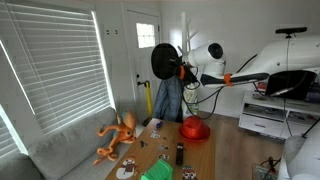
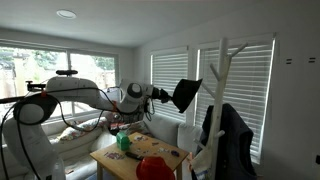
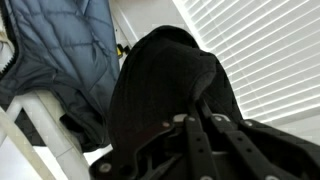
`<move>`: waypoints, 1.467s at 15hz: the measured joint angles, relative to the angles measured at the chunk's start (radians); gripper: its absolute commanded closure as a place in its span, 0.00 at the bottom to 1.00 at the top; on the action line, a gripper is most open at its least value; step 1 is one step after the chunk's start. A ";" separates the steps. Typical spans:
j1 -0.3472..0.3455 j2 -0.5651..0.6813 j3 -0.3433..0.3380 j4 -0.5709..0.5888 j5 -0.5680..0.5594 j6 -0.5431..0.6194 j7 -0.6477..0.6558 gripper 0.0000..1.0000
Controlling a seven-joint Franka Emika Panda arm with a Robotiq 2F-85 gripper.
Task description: Move the black hat from the stand to the table
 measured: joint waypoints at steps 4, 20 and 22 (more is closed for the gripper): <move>0.220 -0.036 -0.126 -0.110 0.307 -0.049 -0.299 0.99; 0.146 -0.039 -0.061 0.001 1.175 -0.789 -1.124 0.99; 0.124 -0.004 -0.048 0.015 1.217 -0.806 -1.165 0.99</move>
